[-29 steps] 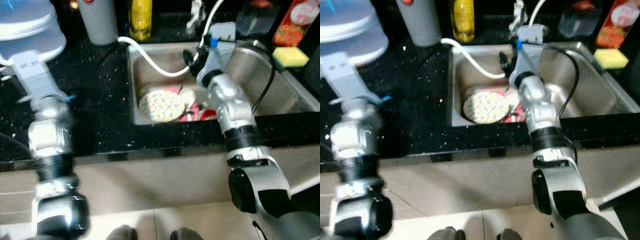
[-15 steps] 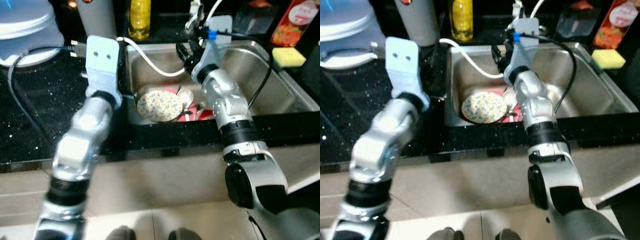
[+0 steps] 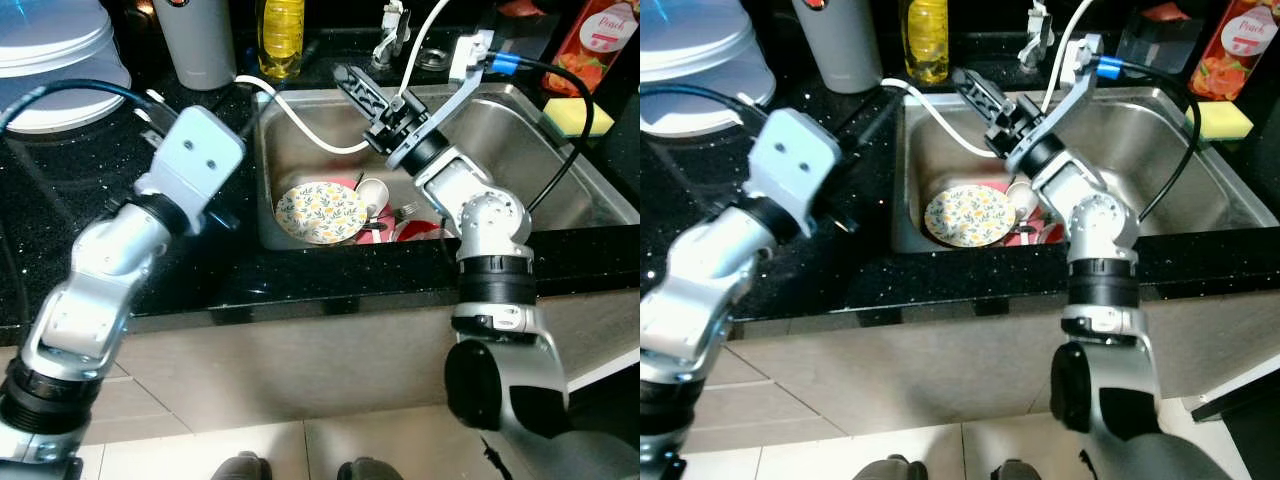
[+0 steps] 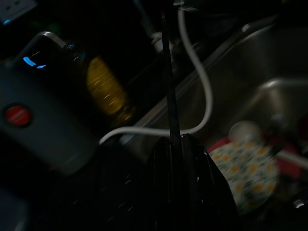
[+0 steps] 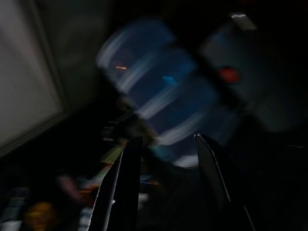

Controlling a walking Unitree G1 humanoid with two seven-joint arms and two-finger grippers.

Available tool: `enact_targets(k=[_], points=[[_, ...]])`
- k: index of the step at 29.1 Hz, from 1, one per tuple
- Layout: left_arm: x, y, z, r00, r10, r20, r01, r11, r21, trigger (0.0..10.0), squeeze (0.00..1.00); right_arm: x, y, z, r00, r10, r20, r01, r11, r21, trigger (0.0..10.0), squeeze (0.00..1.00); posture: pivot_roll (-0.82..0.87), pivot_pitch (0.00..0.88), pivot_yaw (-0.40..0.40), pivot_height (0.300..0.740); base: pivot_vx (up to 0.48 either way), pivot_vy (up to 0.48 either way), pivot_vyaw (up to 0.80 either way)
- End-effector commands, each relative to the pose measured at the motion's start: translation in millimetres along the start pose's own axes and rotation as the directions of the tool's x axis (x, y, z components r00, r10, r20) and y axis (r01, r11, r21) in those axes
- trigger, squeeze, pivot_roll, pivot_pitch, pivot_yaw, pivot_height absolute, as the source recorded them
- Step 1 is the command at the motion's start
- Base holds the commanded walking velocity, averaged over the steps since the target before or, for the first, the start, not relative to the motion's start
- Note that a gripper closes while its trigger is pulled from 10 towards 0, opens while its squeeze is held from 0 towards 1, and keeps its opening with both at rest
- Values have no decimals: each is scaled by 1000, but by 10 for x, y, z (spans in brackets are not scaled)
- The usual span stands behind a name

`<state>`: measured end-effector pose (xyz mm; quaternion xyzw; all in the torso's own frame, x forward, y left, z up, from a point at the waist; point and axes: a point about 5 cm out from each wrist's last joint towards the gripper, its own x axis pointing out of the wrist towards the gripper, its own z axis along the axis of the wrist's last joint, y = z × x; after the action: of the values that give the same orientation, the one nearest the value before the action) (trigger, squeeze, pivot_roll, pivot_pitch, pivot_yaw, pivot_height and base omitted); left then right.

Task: Kitchen organization

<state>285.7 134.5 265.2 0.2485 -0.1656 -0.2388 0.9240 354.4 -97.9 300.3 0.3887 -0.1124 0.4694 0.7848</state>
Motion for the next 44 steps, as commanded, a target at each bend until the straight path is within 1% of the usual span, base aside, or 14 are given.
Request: enact_targets(k=[1, 3, 4, 6, 10, 14, 17, 19, 21, 22, 27, 29, 36, 44], points=[[25, -45, 63, 999, -20, 46, 20, 1000, -3, 10000, 0, -1, 92, 20, 998, 63, 17, -63, 998, 23, 10000, 0, 79, 51, -17, 740, 0, 0, 0], [55, -78, 131, 995, -32, 90, 34, 999, -22, 10000, 0, -2, 120, 18, 996, 83, 17, -84, 996, 42, 10000, 0, 83, 50, -20, 740, 0, 0, 0], [55, -78, 131, 995, -32, 90, 34, 999, -22, 10000, 0, -2, 120, 18, 996, 83, 17, -84, 996, 42, 10000, 0, 83, 50, -20, 740, 0, 0, 0], [91, -95, 207, 989, -31, 143, 36, 999, -28, 10000, 0, 0, 103, -36, 998, 65, -17, -64, 997, 48, 10000, 0, 80, 44, -21, 740, 0, 0, 0], [105, -118, 243, 985, -38, 166, 44, 999, -32, 10000, 0, -9, 105, -57, 998, 60, -28, -58, 997, 55, 10000, 0, 80, 44, -22, 740, 0, 0, 0], [118, -73, 216, 989, 16, 147, -14, 1000, -20, 10000, 0, -31, 94, -83, 998, 39, -42, -37, 998, 52, 10000, 0, 82, 38, -26, 740, 0, 0, 0], [103, -64, 207, 989, 20, 148, -17, 1000, -22, 10000, 0, -37, 97, -80, 998, 42, -45, -39, 998, 53, 10000, 0, 84, 35, -32, 740, 0, 0, 0], [106, -55, 160, 991, 52, 121, -51, 999, -12, 10000, 0, -38, 98, -88, 997, 41, -58, -39, 998, 46, 10000, 0, 84, 34, -32, 740, 0, 0, 0], [118, 23, 121, 987, 123, 102, -123, 992, -2, 10000, 0, -42, 97, -78, 998, 40, -55, -38, 998, 42, 10000, 0, 80, 30, -35, 740, 0, 0, 0], [121, 34, 128, 986, 131, 108, -131, 991, -7, 10000, 0, -50, 91, -70, 998, 38, -54, -36, 999, 41, 10000, 0, 80, 28, -38, 740, 0, 0, 0], [138, -16, 173, 985, 113, 132, -109, 993, -35, 10000, 0, -51, 84, -83, 997, 31, -67, -29, 999, 36, 10000, 0, 82, 26, -40, 740, 0, 0, 0], [145, -101, 164, 988, 79, 130, -74, 996, -45, 10000, 0, -27, 99, -97, 997, 40, -70, -37, 999, 34, 10000, 0, 82, 25, -40, 740, 0, 0, 0], [177, -208, 185, 989, 42, 143, -33, 997, -66, 10000, 0, 8, 106, -161, 995, 45, -90, -42, 999, 27, 10000, 0, 88, 21, -44, 740, 0, 0, 0], [188, -273, 175, 990, 26, 140, -16, 997, -74, 10000, 0, 23, 111, -177, 994, 46, -100, -44, 999, 19, 10000, 0, 84, 20, -47, 740, 0, 0, 0]])
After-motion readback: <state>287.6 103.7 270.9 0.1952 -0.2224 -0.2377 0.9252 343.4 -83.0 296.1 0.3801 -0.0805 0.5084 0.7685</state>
